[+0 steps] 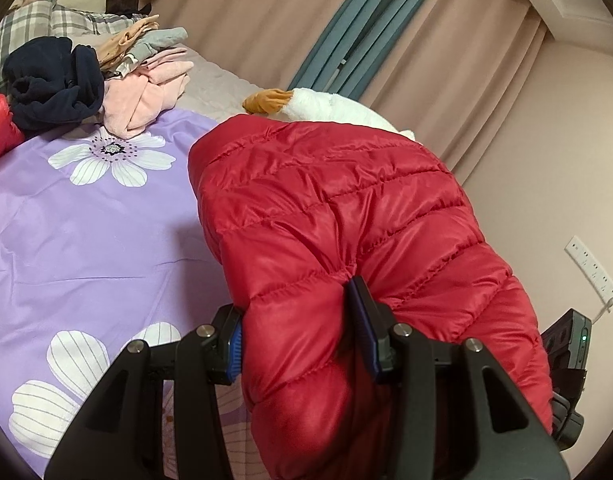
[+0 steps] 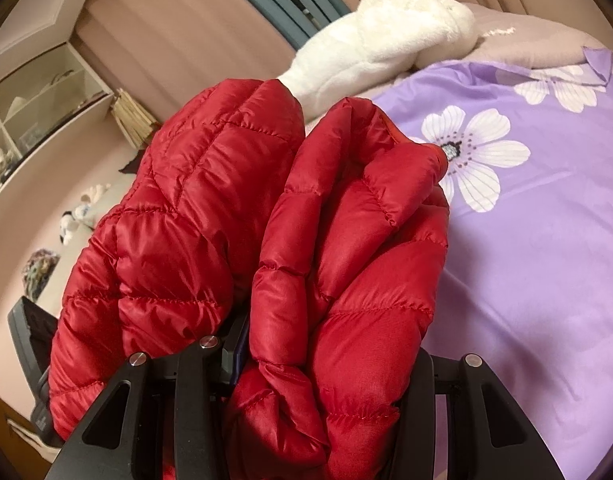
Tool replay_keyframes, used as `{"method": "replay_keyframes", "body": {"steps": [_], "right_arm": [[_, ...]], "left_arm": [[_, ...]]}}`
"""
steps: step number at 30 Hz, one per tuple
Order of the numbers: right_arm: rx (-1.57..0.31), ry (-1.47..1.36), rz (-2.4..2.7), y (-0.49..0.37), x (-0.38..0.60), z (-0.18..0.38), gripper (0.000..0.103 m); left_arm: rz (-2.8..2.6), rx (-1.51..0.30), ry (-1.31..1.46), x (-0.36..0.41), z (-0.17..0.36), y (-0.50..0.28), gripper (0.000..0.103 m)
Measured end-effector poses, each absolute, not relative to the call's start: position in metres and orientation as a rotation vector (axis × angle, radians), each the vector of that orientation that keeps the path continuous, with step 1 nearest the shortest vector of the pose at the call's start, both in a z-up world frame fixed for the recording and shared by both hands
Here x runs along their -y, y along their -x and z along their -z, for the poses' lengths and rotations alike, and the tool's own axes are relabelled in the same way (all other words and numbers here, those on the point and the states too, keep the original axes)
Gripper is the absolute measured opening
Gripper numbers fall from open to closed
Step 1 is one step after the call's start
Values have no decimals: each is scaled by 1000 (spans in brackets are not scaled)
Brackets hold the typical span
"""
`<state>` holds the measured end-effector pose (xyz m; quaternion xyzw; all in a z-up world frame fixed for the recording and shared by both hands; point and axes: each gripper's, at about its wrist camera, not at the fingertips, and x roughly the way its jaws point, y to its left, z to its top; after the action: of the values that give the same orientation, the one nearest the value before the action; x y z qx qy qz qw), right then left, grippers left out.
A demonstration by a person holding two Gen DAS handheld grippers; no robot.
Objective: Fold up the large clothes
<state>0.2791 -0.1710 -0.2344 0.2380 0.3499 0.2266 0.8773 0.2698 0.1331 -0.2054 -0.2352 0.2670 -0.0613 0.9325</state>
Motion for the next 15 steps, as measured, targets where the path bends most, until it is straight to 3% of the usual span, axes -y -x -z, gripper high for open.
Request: {"method": "replay_keyframes", "body": {"steps": [15], "right_arm": [[-799,-450,-418,-286,170,236,46]], "left_arm": [[91,-614,504,-136,257,-307,45]]}}
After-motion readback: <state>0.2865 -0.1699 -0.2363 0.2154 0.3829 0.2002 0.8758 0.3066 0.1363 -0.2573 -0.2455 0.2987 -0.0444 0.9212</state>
